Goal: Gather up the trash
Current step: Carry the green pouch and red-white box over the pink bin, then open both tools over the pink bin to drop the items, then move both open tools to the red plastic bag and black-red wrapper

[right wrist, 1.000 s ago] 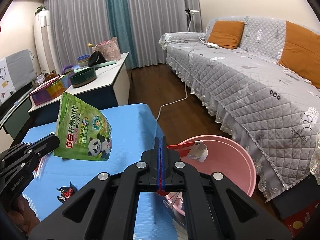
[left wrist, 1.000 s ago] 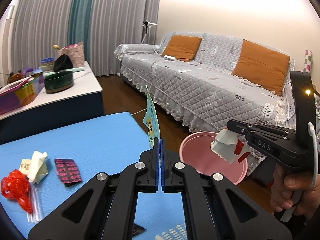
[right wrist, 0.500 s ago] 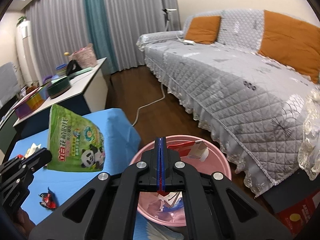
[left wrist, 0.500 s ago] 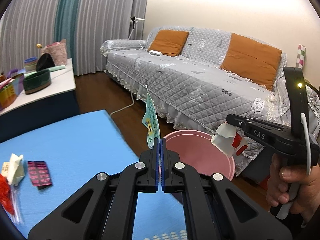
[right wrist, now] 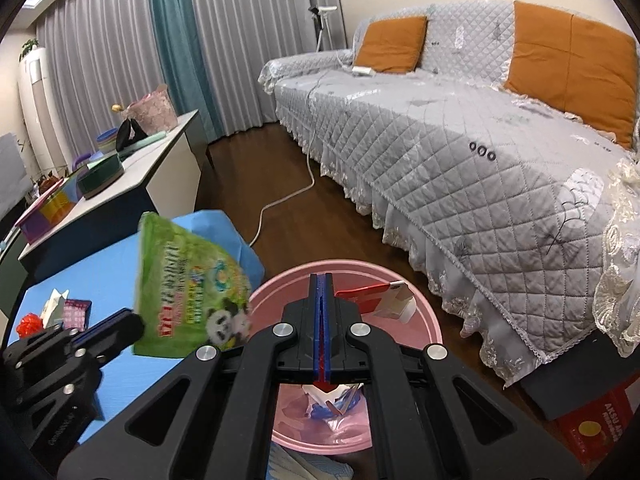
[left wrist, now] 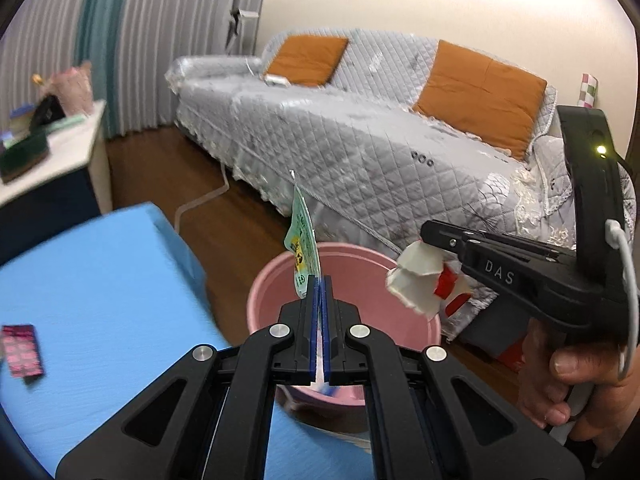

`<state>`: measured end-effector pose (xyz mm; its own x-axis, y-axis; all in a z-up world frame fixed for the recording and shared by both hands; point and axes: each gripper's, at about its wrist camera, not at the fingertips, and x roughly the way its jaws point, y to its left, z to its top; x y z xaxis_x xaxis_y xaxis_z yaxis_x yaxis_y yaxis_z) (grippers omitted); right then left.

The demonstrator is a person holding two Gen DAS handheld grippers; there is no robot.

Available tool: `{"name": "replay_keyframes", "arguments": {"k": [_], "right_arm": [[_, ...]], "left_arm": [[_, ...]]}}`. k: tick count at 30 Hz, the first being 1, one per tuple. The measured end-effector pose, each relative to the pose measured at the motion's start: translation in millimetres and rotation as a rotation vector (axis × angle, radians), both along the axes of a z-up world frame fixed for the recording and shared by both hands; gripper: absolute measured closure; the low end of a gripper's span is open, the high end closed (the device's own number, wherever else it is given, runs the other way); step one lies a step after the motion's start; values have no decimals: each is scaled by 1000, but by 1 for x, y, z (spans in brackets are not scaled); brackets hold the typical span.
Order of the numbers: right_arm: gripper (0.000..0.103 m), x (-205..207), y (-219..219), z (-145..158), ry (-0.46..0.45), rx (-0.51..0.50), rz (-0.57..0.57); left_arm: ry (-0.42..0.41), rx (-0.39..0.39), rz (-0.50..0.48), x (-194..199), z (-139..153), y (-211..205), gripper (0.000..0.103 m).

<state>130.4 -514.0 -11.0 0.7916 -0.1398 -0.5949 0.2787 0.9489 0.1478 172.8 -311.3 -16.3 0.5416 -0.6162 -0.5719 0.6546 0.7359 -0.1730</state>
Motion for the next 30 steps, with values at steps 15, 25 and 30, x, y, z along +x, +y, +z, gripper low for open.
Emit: {"name": "replay_keyframes", "arguments": {"k": [15,25,30], "right_arm": [[63,3,3,5,-6,69,-16],[63,15,72,18,-34,68,113],[63,18,120,20,-37,73,206]], "left_arm": [[21,-28,98,6,11,39,72],[-40,-17,232,-1,37,117,72],[-69,-15,331,-4,48,169,72]]}}
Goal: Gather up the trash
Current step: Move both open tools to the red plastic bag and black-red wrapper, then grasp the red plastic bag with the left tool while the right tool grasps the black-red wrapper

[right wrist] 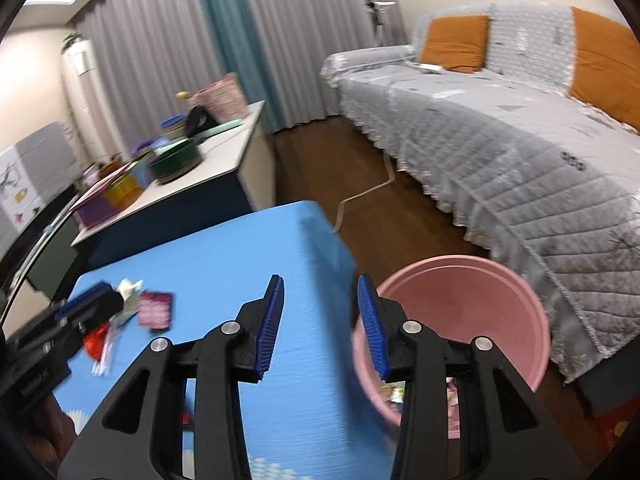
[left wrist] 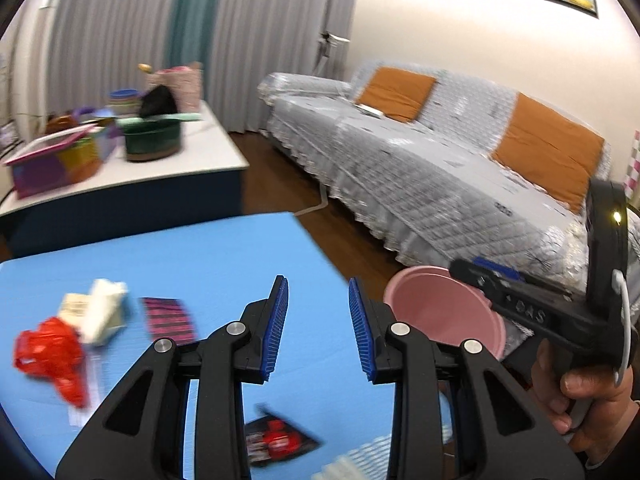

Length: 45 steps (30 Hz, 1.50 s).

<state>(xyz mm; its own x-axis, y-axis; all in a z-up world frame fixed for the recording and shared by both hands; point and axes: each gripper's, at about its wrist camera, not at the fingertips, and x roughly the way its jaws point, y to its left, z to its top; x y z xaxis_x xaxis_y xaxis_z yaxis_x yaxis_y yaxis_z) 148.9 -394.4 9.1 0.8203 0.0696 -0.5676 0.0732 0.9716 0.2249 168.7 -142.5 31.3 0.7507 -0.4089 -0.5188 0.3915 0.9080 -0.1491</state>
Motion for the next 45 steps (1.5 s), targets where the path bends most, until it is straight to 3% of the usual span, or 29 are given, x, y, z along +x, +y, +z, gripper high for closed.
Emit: {"name": "replay_keyframes", "arguments": {"k": [10,21,29,31,33,36,45], "right_arm": [[63,-7,80,-16,33,-22,194],[63,9,137,-57,148,-47,303],[64,24,167,-90,270,-92,393],[64,26,169,-97,297,-112,401],[69,28,171,-102,316,-113,408],[86,29,172,-103,322,-102,430],[89,28,173,-96,283,-148,434]], "left_arm": [[-22,27,197,-3,0,88,72],[49,43,359,4,-31,148,72],[125,87,504,30,-64,181,48],[147,86,531,36,-71,187,47],[168,77,548,41,-78,192,47],[177,80,557,49,-83,193,47],[186,101,619,61,-87,196,47]]}}
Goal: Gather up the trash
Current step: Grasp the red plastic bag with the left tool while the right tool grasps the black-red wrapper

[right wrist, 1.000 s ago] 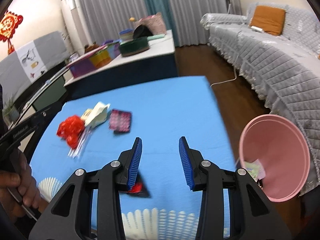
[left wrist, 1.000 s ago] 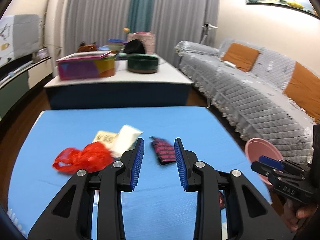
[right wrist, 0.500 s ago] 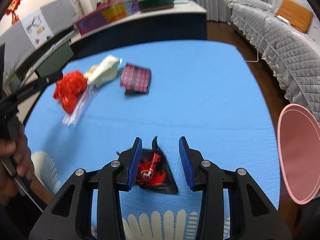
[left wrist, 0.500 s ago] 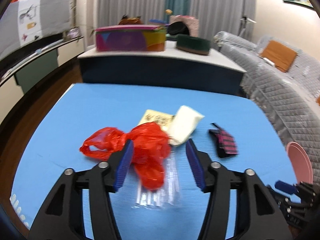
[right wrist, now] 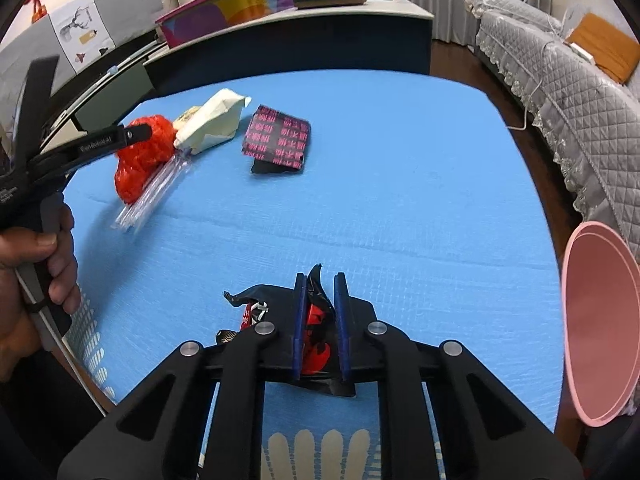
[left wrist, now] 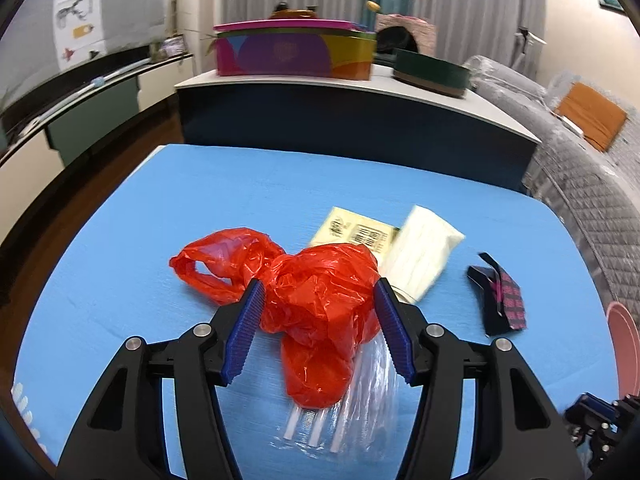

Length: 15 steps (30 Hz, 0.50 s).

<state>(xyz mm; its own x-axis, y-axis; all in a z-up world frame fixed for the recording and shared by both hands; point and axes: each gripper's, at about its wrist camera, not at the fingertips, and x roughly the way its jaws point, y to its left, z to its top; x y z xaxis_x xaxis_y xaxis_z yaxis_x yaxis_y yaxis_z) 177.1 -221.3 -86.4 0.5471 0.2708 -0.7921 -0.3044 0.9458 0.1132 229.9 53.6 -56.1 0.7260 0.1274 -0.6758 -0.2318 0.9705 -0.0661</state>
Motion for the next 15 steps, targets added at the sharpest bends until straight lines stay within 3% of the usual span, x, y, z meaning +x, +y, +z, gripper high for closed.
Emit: {"name": "replay_keyframes", "arguments": {"k": [4,6,9,15], "right_arm": [[89,1,-5,7,-23,20,-19],[89,1,-7,11,-39,25,-29],[89,1,-10,17,-60,33,-48],[89,-3,-18,36,-128,51,-102]], "left_arm": [[25,-4,-16,4,-3,-1,48],[24,-1,-26,4,-2,-1,60],[17,23,-32,1,3,-3,66],[-44,50,-41,-12,20,-9,67]]}}
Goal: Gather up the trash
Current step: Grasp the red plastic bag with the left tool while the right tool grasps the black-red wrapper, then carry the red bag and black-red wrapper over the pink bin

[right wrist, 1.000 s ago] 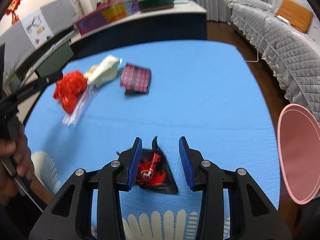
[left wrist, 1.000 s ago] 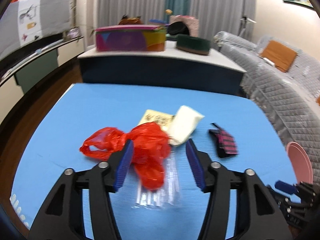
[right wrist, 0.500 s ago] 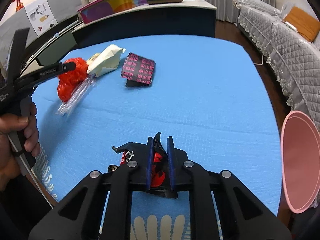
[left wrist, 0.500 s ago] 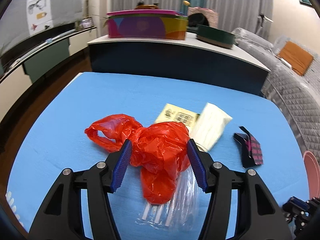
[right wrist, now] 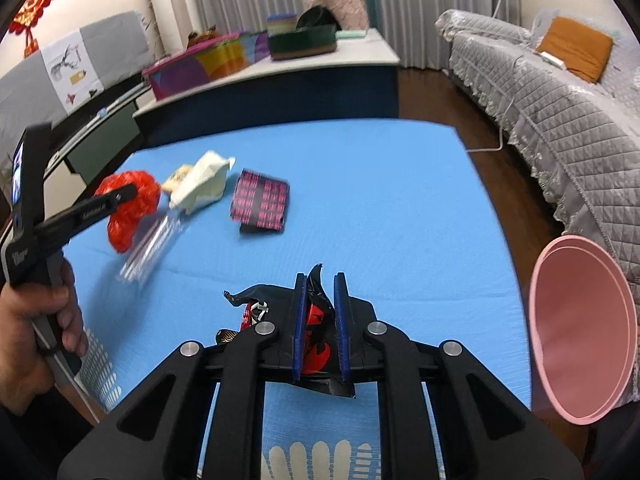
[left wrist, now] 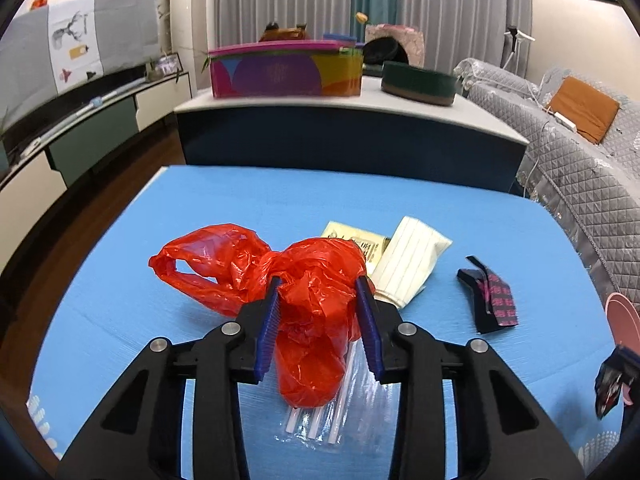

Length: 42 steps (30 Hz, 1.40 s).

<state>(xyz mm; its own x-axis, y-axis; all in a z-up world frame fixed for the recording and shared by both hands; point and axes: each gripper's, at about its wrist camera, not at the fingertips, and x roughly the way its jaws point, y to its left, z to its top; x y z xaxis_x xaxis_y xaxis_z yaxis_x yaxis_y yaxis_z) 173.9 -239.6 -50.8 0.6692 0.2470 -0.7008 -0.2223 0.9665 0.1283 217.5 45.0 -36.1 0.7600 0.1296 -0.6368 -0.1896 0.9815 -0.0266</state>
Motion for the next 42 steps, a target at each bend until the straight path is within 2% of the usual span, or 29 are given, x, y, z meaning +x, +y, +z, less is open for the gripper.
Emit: {"name": "replay_keyframes", "arguments": {"k": [7,17,29,42], "right_arm": [[89,-5,-13,14,-57,3,-69],[89,-14,-34,32,-117,5,-137],[89,-24,-56,52,-179,5,-190],[89,-26,-94,74,-219,13,-248]], "left_arm": [[-63,-15,-39,-16,17,-9,67],[-90,5,-123,-33,27,-38,67],[-100,-2,-189,-49,30,-67,67],[-83,-12,-236,-49,32,-107,67]]}}
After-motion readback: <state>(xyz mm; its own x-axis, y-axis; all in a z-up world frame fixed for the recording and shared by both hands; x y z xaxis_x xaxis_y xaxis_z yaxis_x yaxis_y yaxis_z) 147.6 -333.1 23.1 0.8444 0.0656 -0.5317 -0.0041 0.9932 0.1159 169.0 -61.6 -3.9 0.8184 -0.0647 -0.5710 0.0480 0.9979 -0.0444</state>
